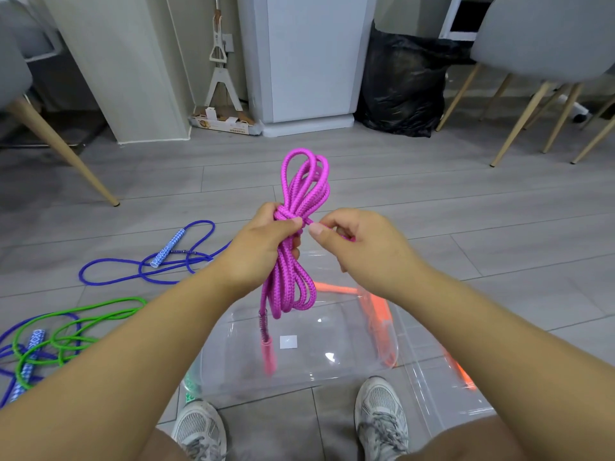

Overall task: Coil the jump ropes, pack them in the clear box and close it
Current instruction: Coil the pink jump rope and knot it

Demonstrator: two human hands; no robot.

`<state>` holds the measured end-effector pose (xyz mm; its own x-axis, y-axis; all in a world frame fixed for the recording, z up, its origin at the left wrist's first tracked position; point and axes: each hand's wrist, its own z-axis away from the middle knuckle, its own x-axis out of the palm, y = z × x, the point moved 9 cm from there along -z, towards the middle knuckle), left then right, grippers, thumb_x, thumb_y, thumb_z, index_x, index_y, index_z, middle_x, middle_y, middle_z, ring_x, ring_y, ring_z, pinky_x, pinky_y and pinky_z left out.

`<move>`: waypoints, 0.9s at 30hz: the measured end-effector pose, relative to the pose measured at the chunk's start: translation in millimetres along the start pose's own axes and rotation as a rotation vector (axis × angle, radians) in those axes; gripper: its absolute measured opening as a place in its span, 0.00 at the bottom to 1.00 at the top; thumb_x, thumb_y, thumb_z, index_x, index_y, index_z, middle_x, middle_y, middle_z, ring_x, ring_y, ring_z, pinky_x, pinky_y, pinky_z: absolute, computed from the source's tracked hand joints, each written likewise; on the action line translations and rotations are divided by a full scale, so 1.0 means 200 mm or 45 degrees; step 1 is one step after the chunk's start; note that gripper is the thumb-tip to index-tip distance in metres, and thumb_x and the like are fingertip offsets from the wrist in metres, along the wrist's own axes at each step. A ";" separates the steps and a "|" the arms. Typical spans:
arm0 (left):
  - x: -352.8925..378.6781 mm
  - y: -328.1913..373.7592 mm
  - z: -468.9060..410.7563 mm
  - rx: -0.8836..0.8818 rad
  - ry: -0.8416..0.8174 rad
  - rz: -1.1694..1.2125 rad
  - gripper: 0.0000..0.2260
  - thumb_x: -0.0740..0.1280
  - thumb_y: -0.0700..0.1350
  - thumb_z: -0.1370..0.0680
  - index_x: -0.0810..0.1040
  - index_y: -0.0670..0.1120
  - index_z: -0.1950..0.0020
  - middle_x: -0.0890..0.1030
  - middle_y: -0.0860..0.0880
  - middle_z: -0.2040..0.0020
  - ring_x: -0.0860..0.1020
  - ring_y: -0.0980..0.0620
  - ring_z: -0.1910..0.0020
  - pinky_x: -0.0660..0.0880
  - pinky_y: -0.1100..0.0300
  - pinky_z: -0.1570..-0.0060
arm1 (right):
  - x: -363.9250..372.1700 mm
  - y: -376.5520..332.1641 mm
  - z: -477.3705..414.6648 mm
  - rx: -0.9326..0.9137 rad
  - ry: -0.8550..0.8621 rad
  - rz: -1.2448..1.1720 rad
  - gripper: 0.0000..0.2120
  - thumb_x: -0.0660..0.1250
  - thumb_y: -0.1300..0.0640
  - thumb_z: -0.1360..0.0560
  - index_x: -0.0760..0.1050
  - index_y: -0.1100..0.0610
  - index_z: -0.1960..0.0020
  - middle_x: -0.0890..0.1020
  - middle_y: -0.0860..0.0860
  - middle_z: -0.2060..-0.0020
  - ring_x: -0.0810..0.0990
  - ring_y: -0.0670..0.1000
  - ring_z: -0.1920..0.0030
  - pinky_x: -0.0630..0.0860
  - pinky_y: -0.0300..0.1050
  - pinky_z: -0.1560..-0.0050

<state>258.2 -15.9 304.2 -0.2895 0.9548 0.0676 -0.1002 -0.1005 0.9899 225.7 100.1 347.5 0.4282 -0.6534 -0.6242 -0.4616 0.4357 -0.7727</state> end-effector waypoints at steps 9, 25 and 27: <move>0.02 0.04 0.02 0.256 -0.058 -0.471 0.04 0.62 0.45 0.20 0.72 0.54 0.47 0.76 0.49 0.63 0.74 0.51 0.63 0.73 0.51 0.57 | 0.02 0.14 -0.04 0.342 -0.117 -0.494 0.06 0.60 0.67 0.23 0.76 0.61 0.54 0.78 0.52 0.68 0.69 0.45 0.76 0.68 0.38 0.75; 0.12 0.07 0.07 0.220 -0.199 -0.663 0.18 0.70 0.44 0.26 0.68 0.55 0.40 0.80 0.51 0.53 0.79 0.53 0.54 0.77 0.49 0.47 | -0.08 0.08 -0.05 0.227 0.322 -0.630 0.07 0.71 0.57 0.29 0.75 0.52 0.64 0.70 0.42 0.83 0.67 0.41 0.80 0.64 0.31 0.76; 0.10 0.07 0.07 0.215 -0.150 -0.657 0.17 0.71 0.46 0.27 0.70 0.54 0.41 0.80 0.51 0.51 0.80 0.52 0.51 0.77 0.49 0.46 | -0.09 0.07 -0.05 0.199 0.356 -0.636 0.06 0.71 0.57 0.28 0.76 0.52 0.63 0.71 0.43 0.81 0.68 0.41 0.79 0.66 0.32 0.75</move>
<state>264.8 5.0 320.2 -0.1337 0.8940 -0.4275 -0.0439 0.4256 0.9038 203.4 110.7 349.4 0.3333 -0.9319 -0.1432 -0.1276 0.1058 -0.9862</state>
